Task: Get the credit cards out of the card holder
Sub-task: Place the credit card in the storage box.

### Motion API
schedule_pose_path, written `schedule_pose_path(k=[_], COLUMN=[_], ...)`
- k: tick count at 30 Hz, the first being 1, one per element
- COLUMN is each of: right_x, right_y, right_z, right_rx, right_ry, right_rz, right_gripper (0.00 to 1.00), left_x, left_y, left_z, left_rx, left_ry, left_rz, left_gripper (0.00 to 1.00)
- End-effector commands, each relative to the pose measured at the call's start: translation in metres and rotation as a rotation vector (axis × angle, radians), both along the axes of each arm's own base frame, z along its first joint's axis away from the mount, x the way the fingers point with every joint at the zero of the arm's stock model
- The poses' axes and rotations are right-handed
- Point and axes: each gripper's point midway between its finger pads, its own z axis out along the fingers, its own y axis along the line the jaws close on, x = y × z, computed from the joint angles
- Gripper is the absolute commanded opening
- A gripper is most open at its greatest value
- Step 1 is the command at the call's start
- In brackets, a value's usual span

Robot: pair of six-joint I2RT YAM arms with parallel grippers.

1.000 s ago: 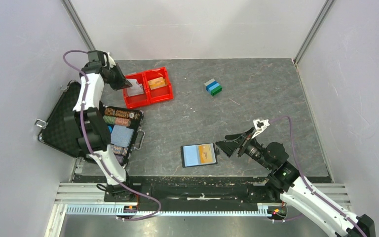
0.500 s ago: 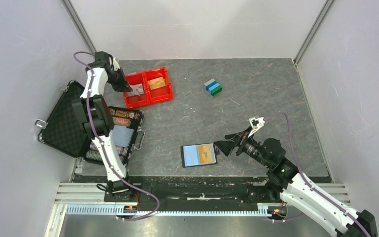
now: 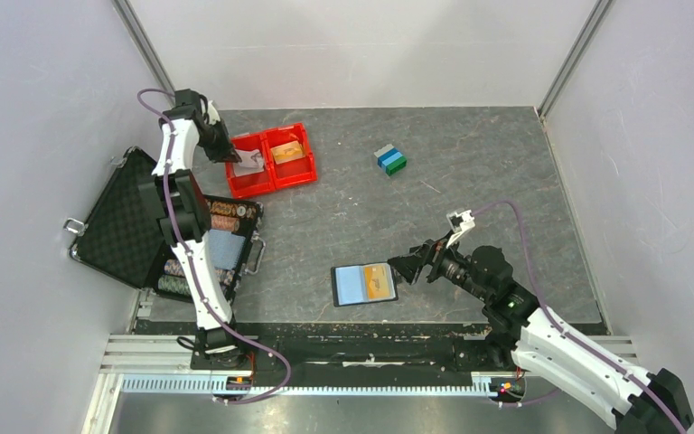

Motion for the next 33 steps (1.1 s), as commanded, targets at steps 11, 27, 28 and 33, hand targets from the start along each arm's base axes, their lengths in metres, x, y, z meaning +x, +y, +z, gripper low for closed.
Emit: schedule_pose_path(k=[11,27,28,33], right_x=[0.011,0.012,0.012,0.013], right_y=[0.004,0.003,0.003,0.002], right_z=[0.028,0.030,0.030,0.030], right_rx=[0.005,0.016,0.018,0.018], right_ry=[-0.077,-0.071,-0.071,-0.068], right_rz=[-0.009,-0.020,-0.021,-0.026], right_gripper=[0.98,0.98,0.98,0.98], left_x=[0.017,0.023,0.023,0.027], left_y=[0.020,0.023,0.024,0.024], left_z=[0.008,-0.008,-0.009,-0.009], left_rx=[0.093,0.095,0.096,0.096], left_ry=[-0.054,-0.042,-0.041,-0.050], left_rz=[0.015,0.050,0.052,0.056], left_gripper=[0.04,0.20,0.21,0.23])
